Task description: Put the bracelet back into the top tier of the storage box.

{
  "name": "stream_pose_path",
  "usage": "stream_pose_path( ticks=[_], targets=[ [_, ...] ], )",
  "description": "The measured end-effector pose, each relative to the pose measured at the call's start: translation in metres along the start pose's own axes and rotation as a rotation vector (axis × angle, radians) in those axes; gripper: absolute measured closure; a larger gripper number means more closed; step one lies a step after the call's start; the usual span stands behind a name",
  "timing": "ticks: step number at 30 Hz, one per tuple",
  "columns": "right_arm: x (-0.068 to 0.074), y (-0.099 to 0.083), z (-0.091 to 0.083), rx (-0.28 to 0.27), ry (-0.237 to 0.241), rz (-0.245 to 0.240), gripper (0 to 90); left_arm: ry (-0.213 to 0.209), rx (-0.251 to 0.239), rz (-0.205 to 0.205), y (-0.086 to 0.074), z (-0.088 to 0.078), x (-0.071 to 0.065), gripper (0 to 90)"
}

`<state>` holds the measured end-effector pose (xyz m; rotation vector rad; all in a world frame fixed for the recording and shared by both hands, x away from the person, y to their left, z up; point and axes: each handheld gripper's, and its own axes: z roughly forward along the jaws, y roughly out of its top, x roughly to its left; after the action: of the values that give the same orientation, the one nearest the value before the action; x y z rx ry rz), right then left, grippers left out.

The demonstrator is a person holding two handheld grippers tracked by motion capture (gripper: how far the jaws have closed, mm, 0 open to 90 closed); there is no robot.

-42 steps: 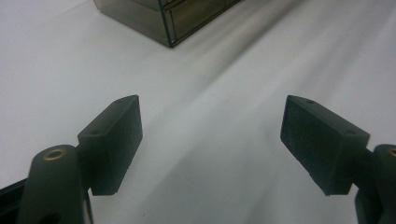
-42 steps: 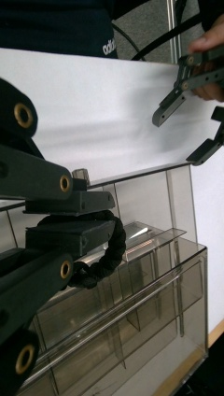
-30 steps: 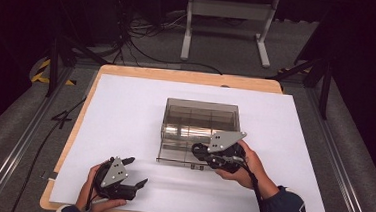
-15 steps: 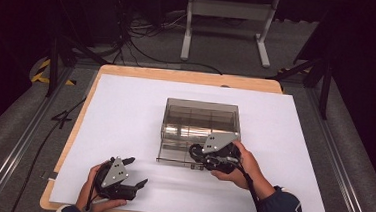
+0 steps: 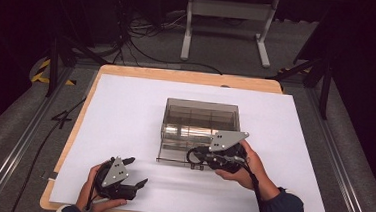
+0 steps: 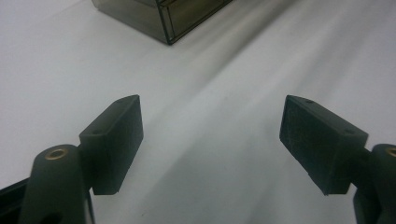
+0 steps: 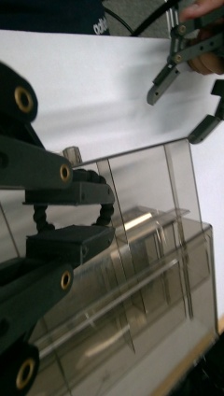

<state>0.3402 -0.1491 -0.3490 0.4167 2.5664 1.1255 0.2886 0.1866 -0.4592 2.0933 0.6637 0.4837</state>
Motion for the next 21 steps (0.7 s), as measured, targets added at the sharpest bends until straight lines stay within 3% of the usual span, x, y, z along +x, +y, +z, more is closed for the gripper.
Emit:
stream_pose_path(
  ticks=[3,6,9,10,13,19,21],
  targets=[
    [-0.004,-0.002,-0.008,-0.033,-0.021,0.02,83.5,0.0,-0.007,0.002,0.0,-0.001,0.0,24.3],
    [-0.009,-0.006,-0.016,-0.058,-0.053,0.036,85.6,-0.013,-0.014,0.002,-0.001,-0.002,0.0,32.1],
    [-0.015,-0.012,-0.025,-0.082,-0.09,0.052,89.7,-0.031,-0.019,0.013,0.0,-0.003,0.0,47.6],
    [-0.015,-0.012,-0.025,-0.082,-0.09,0.052,89.7,-0.05,-0.028,0.01,0.0,-0.003,-0.002,47.6],
    [-0.022,-0.019,-0.034,-0.108,-0.128,0.079,90.0,-0.073,-0.05,0.034,0.002,-0.005,-0.005,61.7],
    [-0.038,-0.039,-0.046,-0.142,-0.25,0.122,90.0,-0.107,-0.075,0.051,0.007,-0.006,-0.01,84.1],
    [-0.044,-0.047,-0.049,-0.169,-0.272,0.158,90.0,-0.115,-0.085,0.054,0.009,-0.005,-0.011,89.3]
  ],
)
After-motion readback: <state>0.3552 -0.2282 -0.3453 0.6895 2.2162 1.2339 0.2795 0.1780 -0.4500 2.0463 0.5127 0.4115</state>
